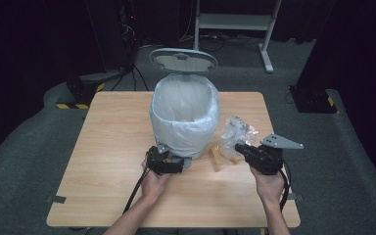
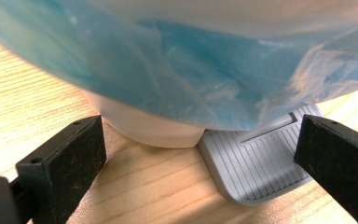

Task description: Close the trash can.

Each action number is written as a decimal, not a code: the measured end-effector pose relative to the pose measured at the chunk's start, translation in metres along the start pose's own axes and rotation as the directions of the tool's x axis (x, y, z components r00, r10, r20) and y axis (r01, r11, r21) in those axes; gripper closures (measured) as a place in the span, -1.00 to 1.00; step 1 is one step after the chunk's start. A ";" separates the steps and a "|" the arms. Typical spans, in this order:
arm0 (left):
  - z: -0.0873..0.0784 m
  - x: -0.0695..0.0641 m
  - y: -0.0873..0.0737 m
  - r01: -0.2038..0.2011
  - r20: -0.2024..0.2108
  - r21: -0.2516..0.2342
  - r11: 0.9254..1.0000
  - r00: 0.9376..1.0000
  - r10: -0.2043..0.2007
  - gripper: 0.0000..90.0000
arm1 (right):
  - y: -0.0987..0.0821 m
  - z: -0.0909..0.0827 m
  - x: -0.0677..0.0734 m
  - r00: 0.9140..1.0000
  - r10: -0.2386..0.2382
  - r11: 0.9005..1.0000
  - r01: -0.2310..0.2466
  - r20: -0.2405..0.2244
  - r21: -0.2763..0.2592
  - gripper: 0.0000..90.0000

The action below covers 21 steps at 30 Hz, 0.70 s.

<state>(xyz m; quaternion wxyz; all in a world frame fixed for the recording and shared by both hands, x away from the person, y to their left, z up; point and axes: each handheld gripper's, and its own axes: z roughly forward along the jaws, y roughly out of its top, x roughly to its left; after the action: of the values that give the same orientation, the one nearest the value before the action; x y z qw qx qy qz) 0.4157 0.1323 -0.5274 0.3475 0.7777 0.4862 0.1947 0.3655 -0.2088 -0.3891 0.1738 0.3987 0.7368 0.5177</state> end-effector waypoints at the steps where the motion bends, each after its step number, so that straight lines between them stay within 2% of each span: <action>1: 0.003 -0.004 0.000 0.053 -0.018 -0.060 0.997 0.998 -0.054 -0.95 | 0.003 -0.001 0.000 1.000 0.000 1.000 0.000 -0.003 0.001 0.88; 2: 0.003 -0.004 0.000 0.053 -0.018 -0.060 0.997 0.998 -0.054 -0.94 | 0.003 -0.001 0.000 1.000 0.000 1.000 0.000 -0.003 0.001 0.88; 3: -0.001 0.000 0.000 -0.015 0.000 0.010 1.000 1.000 0.015 -0.94 | 0.008 -0.002 -0.001 1.000 -0.001 1.000 0.001 -0.003 0.005 0.88; 4: -0.001 0.000 0.000 -0.015 0.000 0.010 1.000 1.000 0.015 -0.94 | 0.008 -0.002 -0.001 1.000 -0.001 1.000 0.001 -0.003 0.005 0.88; 6: 0.001 -0.002 0.000 0.021 -0.013 -0.027 0.999 1.000 -0.021 -0.94 | 0.015 -0.003 0.000 1.000 -0.008 1.000 0.008 -0.010 0.001 0.88; 7: 0.001 -0.001 0.000 0.018 -0.001 -0.014 1.000 1.000 -0.018 -0.94 | 0.018 -0.003 0.000 1.000 -0.012 1.000 0.012 -0.013 0.001 0.88; 8: 0.002 -0.002 0.000 0.030 -0.001 -0.024 0.999 1.000 -0.030 -0.94 | 0.020 -0.003 0.000 1.000 -0.013 1.000 0.014 -0.016 0.001 0.88; 11: 0.001 -0.001 0.000 0.021 0.002 -0.014 1.000 1.000 -0.021 -0.94 | 0.026 -0.004 0.000 1.000 -0.011 1.000 0.011 -0.026 -0.004 0.88; 21: 0.001 -0.001 0.000 0.024 0.004 -0.013 1.000 1.000 -0.024 -0.94 | 0.037 -0.005 0.003 1.000 -0.023 1.000 0.023 -0.020 -0.014 0.88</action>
<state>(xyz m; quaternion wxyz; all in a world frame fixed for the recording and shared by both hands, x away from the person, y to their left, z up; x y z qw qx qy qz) 0.4158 0.1314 -0.5282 0.3559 0.7698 0.4936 0.1925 0.3753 -0.2045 -0.3531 0.1748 0.3838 0.7395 0.5246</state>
